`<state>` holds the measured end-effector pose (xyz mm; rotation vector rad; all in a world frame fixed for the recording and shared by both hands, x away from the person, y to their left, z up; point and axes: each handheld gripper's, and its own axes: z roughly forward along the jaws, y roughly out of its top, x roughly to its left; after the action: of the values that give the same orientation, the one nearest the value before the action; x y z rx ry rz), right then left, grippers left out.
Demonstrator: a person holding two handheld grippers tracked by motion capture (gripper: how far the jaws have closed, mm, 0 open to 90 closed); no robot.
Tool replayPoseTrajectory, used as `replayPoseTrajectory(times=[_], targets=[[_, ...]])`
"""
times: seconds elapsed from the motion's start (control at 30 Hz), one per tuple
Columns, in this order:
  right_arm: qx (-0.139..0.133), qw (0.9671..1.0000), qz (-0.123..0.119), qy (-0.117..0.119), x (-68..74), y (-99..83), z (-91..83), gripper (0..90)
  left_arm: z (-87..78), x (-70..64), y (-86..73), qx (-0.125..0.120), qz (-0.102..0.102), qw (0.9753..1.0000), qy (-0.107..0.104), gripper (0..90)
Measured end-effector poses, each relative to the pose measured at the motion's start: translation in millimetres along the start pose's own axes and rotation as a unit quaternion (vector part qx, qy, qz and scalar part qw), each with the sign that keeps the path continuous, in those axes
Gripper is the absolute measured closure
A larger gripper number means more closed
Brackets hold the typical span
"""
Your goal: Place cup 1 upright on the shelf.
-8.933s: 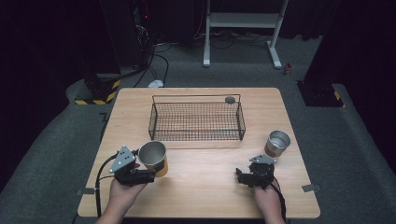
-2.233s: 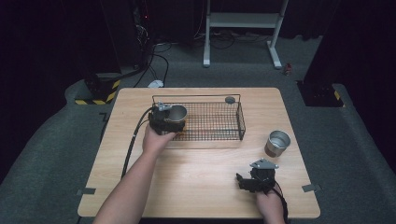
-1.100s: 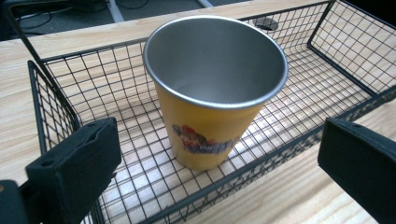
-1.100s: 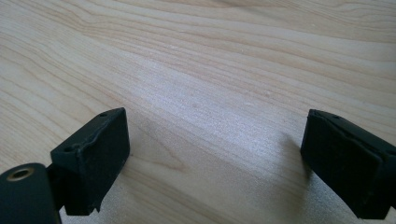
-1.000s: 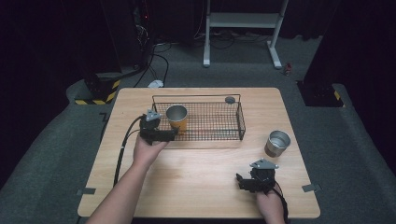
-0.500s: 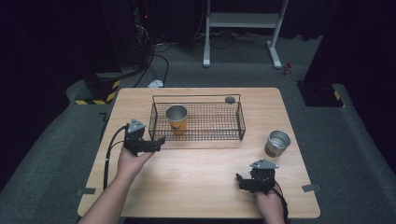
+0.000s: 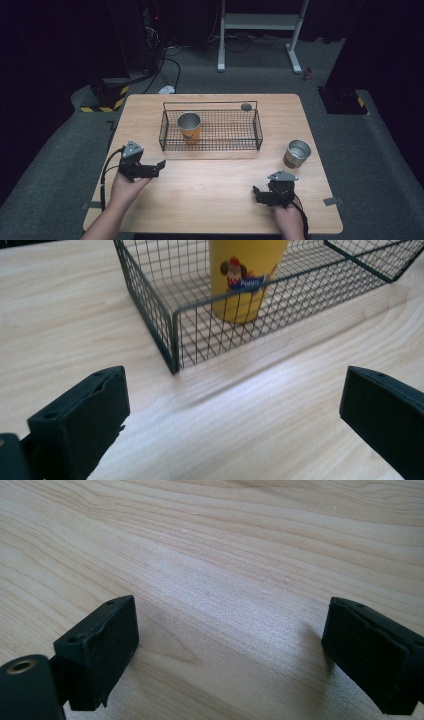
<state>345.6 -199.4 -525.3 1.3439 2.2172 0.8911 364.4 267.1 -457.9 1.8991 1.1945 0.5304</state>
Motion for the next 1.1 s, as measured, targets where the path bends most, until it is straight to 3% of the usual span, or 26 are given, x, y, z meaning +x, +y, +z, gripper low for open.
replayPoseTrajectory(times=[0.37,0.67,0.8,0.83,1.1], targets=[[0.000,1.0000,0.000,0.001,-0.2,0.1,0.1,8.0,1.9,-2.2,-43.5,0.046,0.013,0.9988,-0.013,0.1],[0.000,1.0000,0.000,0.001,-0.1,0.1,0.0,8.0,12.3,11.2,-75.8,0.097,0.025,0.9948,0.014,0.1],[0.000,1.0000,0.000,0.000,-0.1,0.1,0.1,8.0,11.7,11.2,-75.8,0.093,0.023,0.9954,0.012,0.1],[0.000,1.0000,0.000,0.000,-0.1,0.1,0.1,8.0,12.9,8.4,-76.8,0.096,0.032,0.9946,0.019,0.1],[0.000,1.0000,0.000,0.000,-0.1,0.1,0.0,8.1,13.9,6.5,-78.0,0.088,0.027,0.9955,0.025,0.0]])
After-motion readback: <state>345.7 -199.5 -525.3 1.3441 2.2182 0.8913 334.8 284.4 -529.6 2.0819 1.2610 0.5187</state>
